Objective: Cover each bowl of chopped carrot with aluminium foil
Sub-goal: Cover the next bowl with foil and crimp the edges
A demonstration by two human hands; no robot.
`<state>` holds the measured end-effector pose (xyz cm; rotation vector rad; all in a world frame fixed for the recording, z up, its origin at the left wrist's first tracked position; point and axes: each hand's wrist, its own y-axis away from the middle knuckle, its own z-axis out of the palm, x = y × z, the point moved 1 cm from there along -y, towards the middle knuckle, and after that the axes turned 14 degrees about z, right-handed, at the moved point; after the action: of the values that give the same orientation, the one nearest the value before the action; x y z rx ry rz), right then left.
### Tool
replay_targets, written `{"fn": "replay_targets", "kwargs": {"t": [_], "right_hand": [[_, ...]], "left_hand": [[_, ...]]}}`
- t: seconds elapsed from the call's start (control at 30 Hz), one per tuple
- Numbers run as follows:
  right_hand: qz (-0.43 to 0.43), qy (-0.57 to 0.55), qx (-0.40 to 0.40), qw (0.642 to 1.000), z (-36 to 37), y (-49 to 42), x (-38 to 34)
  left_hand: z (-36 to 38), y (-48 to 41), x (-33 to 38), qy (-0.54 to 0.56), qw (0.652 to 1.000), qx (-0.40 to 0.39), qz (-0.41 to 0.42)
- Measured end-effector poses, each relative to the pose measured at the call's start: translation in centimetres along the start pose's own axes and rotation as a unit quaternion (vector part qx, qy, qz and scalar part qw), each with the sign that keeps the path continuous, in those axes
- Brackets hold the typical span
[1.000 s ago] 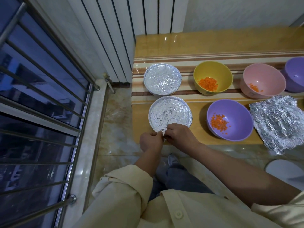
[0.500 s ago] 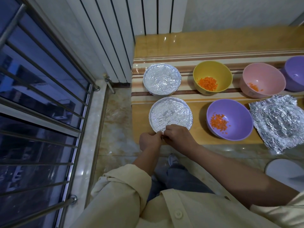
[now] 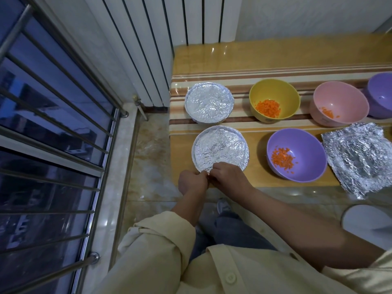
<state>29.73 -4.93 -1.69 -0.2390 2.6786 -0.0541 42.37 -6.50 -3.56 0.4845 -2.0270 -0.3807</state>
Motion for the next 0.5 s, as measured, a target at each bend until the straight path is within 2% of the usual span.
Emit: {"fn": "replay_targets", "kwargs": {"t": [0.13,0.37,0.5], "right_hand": [[-0.02,-0.013,0.002,1.0,-0.2,0.3,0.8],[-0.06,0.031,0.003,0.998,-0.5,0.3,1.1],[-0.055,0.026,0.012,0.998,-0.4,-0.2,1.4]], "left_hand": [[-0.8,-0.5,0.4,-0.039,0.999,-0.006,0.015],[-1.3,-0.9,1.0,-0.061,0.998,-0.018,0.029],[-1.1,-0.2,0.7,-0.021,1.0,0.01,0.021]]}}
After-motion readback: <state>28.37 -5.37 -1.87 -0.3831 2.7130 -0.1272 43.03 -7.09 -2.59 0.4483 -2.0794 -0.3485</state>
